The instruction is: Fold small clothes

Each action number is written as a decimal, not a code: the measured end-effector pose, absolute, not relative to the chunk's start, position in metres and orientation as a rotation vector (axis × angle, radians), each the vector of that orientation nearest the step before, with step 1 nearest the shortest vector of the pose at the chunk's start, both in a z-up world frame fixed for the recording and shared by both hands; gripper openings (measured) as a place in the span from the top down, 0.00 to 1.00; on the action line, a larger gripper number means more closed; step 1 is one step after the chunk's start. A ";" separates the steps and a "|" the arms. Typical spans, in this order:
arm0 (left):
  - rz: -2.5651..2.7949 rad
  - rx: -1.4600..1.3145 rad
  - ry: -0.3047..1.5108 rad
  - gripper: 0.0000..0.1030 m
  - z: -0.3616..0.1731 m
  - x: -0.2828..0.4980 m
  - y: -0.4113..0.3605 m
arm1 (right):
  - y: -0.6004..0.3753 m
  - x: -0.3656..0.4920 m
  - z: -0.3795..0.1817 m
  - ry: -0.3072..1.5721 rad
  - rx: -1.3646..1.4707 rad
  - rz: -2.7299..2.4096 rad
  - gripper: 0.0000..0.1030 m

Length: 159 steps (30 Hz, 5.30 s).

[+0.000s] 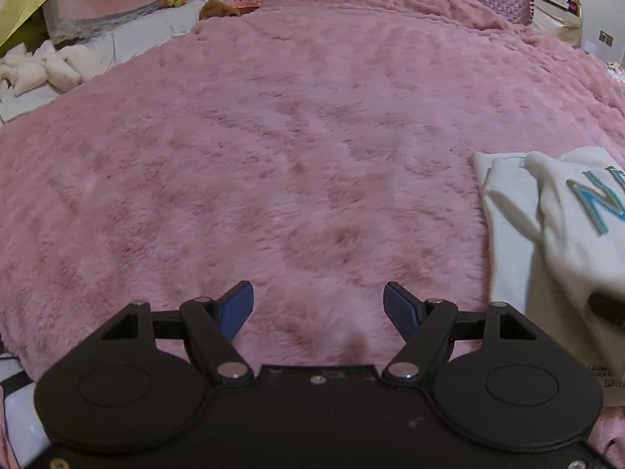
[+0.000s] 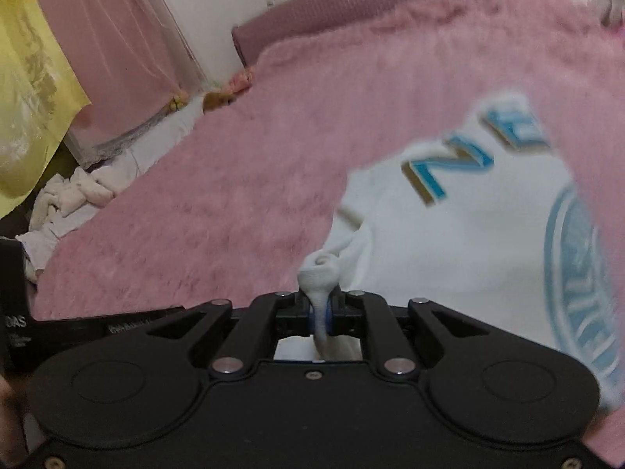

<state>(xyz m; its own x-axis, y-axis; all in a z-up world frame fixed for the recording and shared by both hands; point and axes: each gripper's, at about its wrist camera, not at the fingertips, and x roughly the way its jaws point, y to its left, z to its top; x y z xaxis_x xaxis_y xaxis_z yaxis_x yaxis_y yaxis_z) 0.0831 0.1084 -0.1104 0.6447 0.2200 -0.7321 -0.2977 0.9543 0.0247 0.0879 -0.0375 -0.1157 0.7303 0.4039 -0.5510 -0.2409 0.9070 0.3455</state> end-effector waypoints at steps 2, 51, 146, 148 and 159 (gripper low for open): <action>0.280 -0.081 0.811 0.27 -0.108 0.085 0.103 | -0.037 0.093 -0.124 0.692 0.239 0.347 0.98; 0.387 -0.006 0.840 0.27 -0.100 0.080 0.140 | -0.072 0.098 -0.128 0.585 0.605 0.300 0.98; -0.233 -0.150 0.809 0.89 -0.115 0.255 -0.025 | -0.237 0.102 -0.182 0.842 0.209 0.006 0.62; -0.216 -0.182 0.780 0.89 -0.102 0.246 -0.015 | -0.236 0.102 -0.183 0.843 0.202 0.007 0.62; -0.111 -0.110 0.868 0.82 -0.148 0.251 0.005 | -0.230 0.102 -0.183 0.842 0.180 0.017 0.60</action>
